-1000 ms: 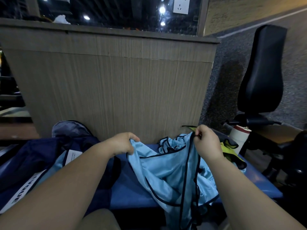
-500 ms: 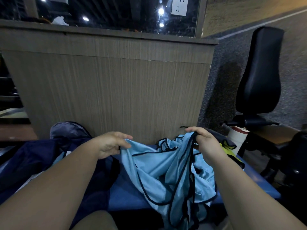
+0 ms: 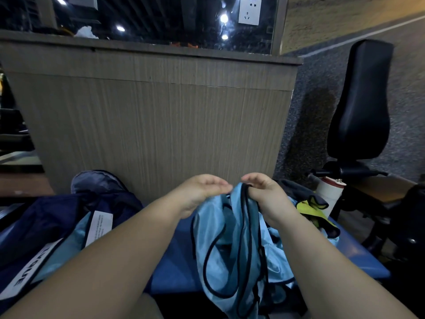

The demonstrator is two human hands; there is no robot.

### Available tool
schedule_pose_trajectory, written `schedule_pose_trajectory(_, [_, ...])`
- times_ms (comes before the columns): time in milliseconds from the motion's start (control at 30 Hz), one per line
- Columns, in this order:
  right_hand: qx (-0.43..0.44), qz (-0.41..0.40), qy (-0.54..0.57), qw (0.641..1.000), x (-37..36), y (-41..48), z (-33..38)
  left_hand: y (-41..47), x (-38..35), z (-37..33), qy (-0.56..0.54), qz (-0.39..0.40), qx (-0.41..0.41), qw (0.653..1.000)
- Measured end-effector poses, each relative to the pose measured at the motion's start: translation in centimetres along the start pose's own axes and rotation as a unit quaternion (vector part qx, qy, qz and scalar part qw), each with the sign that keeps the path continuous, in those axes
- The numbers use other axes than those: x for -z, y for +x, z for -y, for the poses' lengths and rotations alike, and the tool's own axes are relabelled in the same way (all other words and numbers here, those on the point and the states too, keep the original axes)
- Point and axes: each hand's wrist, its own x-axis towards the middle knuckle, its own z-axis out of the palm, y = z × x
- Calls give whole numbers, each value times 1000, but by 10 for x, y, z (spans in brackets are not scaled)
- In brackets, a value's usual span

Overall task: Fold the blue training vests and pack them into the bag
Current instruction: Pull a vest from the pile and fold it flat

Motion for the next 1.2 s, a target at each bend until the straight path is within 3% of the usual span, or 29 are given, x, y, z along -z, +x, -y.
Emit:
schedule_pose_trajectory(100, [34,-10,-91,995,-9,0,2,4,-14,2,124,-15,-30,992])
schedule_pose_trajectory(200, [50,-2,-141,989,-14,-2,5,4,-19,3,272,-78,-106,953])
schedule_pose_trajectory(300, [62,13,-141,988,-16,-4,10,3,-16,2,317,-60,-141,936])
schedule_pose_trajectory(433, [68,3,-167,984,-12,-5,13,-2,-5,2,245,20,-62,967])
schedule_pose_trajectory(600, [105,25,-190,976,-16,-11,15,-1,-4,5,194,-1,-27,981])
schedule_pose_trajectory(767, [85,36,-169,981,-17,-13,12,-1,-3,-2,119,-9,-7,993])
schedule_pose_trajectory(933, [26,37,-57,997,-13,-16,14,-1,3,-2,10,-75,34,997])
schedule_pose_trajectory(1200, [-20,1,5,1000,-11,-14,15,1,7,3,-104,-146,57,982])
